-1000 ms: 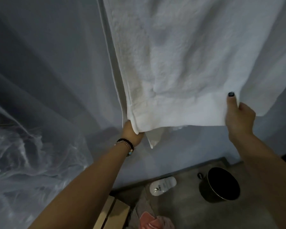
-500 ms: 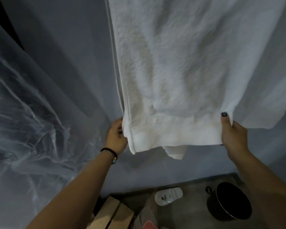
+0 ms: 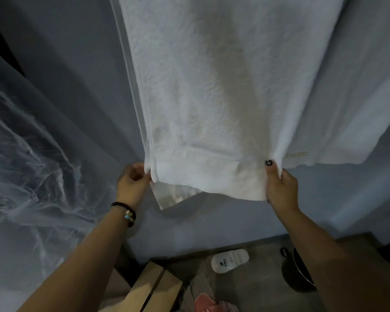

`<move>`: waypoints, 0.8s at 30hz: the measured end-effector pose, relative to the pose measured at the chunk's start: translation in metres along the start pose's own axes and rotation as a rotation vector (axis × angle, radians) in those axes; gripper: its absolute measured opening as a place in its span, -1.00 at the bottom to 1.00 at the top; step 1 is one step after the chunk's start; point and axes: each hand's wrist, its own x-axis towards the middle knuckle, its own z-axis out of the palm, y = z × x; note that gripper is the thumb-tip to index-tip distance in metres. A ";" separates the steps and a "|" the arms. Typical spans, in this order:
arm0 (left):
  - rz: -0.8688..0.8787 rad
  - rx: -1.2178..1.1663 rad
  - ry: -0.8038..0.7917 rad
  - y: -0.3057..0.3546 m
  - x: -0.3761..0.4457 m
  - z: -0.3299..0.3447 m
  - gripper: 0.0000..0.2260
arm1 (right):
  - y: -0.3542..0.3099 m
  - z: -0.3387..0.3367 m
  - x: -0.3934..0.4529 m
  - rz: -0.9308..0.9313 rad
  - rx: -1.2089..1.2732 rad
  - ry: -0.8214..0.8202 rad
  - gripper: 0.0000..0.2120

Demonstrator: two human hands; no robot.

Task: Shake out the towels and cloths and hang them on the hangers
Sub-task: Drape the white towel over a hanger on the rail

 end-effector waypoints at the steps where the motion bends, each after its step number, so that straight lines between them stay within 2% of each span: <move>1: 0.007 -0.094 0.043 0.010 0.001 -0.005 -0.83 | 0.001 0.002 -0.002 0.002 -0.005 -0.017 -0.66; 4: 0.127 -0.257 0.060 0.051 0.001 -0.009 -0.86 | 0.004 0.005 -0.005 0.000 -0.008 -0.045 -0.66; 8: 0.268 -0.221 -0.107 0.088 -0.019 0.017 -0.91 | 0.004 0.002 -0.002 0.000 -0.022 -0.046 -0.63; 14: 0.247 -0.061 -0.163 0.074 -0.033 0.042 -0.59 | 0.005 -0.016 0.008 -0.003 -0.051 -0.009 -0.56; 18: 0.181 -0.024 -0.219 0.055 -0.030 0.053 -0.19 | 0.009 -0.027 0.017 -0.012 -0.052 -0.015 -0.47; 20: 0.192 -0.033 -0.250 0.057 -0.024 0.058 -0.09 | 0.011 -0.030 0.021 -0.010 -0.051 -0.013 -0.43; 22: 0.190 -0.025 -0.295 0.061 -0.017 0.062 -0.13 | 0.013 -0.031 0.023 -0.004 -0.048 -0.012 -0.45; 24: 0.199 -0.031 -0.326 0.065 -0.013 0.067 -0.27 | 0.015 -0.030 0.025 0.005 -0.048 -0.009 -0.53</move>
